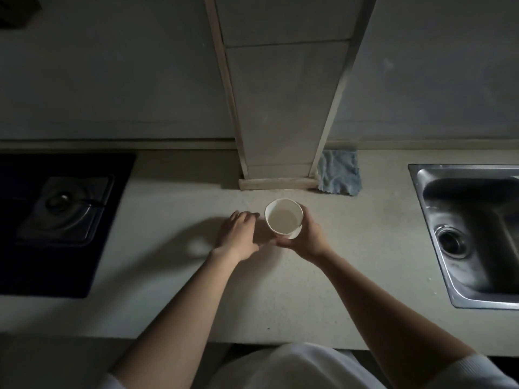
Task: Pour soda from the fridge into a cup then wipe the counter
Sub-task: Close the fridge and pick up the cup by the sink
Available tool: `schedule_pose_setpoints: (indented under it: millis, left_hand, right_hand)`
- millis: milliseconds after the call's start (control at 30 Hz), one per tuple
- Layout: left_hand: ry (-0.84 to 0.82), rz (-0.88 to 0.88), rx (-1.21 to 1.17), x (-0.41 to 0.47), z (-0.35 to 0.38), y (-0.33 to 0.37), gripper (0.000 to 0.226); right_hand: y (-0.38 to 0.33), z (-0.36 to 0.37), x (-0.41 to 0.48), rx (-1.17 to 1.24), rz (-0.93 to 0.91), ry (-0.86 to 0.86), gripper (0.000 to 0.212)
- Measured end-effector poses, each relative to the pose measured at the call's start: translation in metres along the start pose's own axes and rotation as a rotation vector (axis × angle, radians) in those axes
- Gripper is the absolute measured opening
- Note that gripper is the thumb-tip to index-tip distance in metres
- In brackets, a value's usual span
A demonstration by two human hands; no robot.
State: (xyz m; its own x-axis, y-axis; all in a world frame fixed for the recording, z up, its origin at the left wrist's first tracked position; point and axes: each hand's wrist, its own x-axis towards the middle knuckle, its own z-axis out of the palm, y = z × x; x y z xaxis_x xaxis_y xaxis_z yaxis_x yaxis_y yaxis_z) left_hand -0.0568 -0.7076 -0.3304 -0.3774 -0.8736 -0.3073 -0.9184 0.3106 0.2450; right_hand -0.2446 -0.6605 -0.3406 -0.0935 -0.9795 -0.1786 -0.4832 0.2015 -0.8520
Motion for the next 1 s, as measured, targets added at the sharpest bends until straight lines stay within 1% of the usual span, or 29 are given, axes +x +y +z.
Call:
schedule_pose_setpoints:
  millis: [100, 200, 367, 433, 500, 667, 767, 867, 1000]
  left_hand:
    - [0.007, 0.017, -0.061, -0.007, 0.0, -0.002, 0.074]
    - [0.008, 0.034, -0.134, -0.013, -0.002, -0.002, 0.075]
    - [0.038, 0.101, -0.276, -0.022, -0.01, 0.004, 0.074]
    - [0.023, 0.134, -0.307, -0.024, -0.013, 0.006, 0.077]
    - [-0.01, 0.175, -0.317, -0.025, -0.017, 0.009, 0.08]
    - [-0.067, 0.274, -0.325, -0.024, -0.023, 0.026, 0.092]
    - [-0.063, 0.341, -0.316, -0.023, -0.024, 0.045, 0.101]
    - [-0.034, 0.417, -0.342, -0.026, -0.023, 0.068, 0.101]
    - [-0.017, 0.506, -0.338, -0.034, -0.022, 0.103, 0.097]
  right_hand:
    - [0.002, 0.007, 0.001, 0.096, 0.021, 0.055, 0.091]
    - [0.006, 0.011, 0.003, 0.175, 0.066, 0.072, 0.088]
    - [0.007, 0.004, 0.005, 0.227, 0.059, 0.08, 0.081]
    - [0.006, -0.002, 0.004, 0.268, 0.078, 0.103, 0.082]
    - [0.004, -0.011, 0.002, 0.298, 0.084, 0.128, 0.083]
    - [-0.004, -0.038, -0.012, 0.363, 0.082, 0.208, 0.074]
    - [-0.018, -0.053, -0.028, 0.382, 0.068, 0.281, 0.075]
    - [-0.025, -0.071, -0.048, 0.362, 0.066, 0.347, 0.064]
    - [-0.02, -0.099, -0.074, 0.311, 0.062, 0.426, 0.065]
